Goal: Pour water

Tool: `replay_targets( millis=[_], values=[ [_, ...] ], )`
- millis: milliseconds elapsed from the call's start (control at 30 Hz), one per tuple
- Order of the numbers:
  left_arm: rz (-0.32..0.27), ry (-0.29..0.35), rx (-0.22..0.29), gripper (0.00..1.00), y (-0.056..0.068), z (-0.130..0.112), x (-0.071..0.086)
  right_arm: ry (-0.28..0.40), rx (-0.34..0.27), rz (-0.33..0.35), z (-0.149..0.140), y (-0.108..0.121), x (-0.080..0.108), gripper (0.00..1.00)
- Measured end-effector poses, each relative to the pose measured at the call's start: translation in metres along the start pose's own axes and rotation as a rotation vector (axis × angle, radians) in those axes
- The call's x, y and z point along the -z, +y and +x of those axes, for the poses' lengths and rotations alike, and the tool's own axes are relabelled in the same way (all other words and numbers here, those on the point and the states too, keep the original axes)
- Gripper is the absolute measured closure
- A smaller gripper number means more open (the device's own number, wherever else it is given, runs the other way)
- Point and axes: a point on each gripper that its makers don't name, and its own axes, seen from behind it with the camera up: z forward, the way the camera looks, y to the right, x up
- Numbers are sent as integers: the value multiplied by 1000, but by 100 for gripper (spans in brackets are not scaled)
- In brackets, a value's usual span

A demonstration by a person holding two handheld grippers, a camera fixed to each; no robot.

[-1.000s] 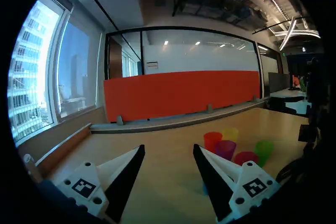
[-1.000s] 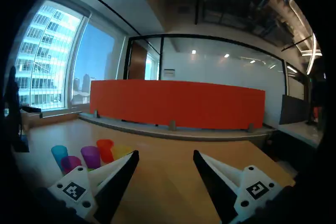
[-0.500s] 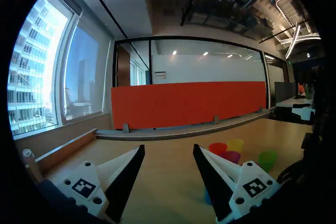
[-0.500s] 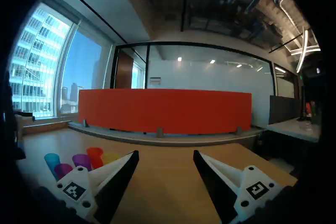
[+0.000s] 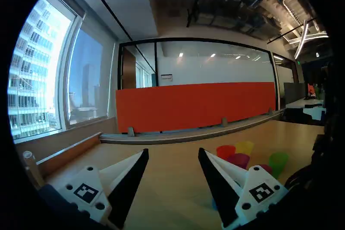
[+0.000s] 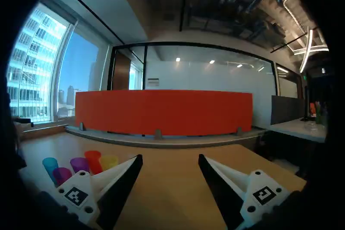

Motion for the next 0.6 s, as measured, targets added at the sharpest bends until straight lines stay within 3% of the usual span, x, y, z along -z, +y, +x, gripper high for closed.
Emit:
replay_targets(
  millis=[300, 600],
  values=[
    [60, 14, -9, 15, -11, -7, 3, 11, -46, 17, 3, -9, 4, 0],
    [81, 4, -1, 15, -17, -26, 5, 5, -81, 24, -1, -10, 8, 1]
  ],
)
